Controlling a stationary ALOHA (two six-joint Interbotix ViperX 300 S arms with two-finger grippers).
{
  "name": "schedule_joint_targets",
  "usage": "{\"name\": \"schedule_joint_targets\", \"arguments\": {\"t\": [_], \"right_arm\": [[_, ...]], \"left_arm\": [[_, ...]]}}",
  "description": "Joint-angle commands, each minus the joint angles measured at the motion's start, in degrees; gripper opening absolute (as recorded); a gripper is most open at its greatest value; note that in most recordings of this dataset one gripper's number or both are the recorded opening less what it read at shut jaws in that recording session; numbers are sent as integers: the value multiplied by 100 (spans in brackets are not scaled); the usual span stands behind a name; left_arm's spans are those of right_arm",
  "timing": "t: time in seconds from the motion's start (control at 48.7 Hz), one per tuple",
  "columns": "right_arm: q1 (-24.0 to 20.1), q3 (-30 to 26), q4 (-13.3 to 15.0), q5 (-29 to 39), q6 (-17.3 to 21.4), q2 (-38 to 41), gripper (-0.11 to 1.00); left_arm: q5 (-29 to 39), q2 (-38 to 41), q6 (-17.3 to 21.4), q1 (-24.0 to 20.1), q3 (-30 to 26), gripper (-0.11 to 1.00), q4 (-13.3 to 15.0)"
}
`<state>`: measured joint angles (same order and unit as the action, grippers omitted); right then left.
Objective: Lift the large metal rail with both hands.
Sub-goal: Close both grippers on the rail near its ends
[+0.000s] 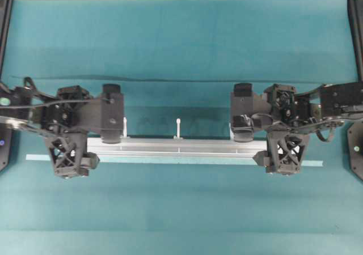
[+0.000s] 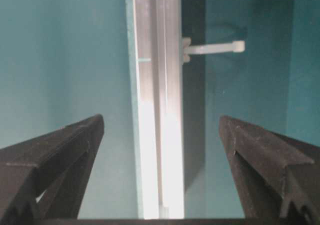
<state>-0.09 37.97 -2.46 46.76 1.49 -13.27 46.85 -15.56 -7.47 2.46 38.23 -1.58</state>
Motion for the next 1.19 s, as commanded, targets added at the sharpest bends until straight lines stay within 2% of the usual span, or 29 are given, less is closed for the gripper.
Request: {"name": "schedule_joint_targets", "arguments": {"t": [0.0,0.431,0.636,0.903,1.17], "right_arm": [[-18,9,9,-44,53,105,96],[-26,290,9,-694,44,554,96],[-44,510,9,-1169,35,853,96],[-70,554,9,-1547,35,1266,96],[-88,571,9,-1661,35,1406,96]], "left_arm": [[-281,123,9,18,18,97,-18],[-1327,738,-53,-53,439,99,-18],[-1529,896,0,-158,589,98,-18],[-2399,1143,-44,-193,949,98,-18],[-2496,1354,-9,-185,932,98,-18]]}}
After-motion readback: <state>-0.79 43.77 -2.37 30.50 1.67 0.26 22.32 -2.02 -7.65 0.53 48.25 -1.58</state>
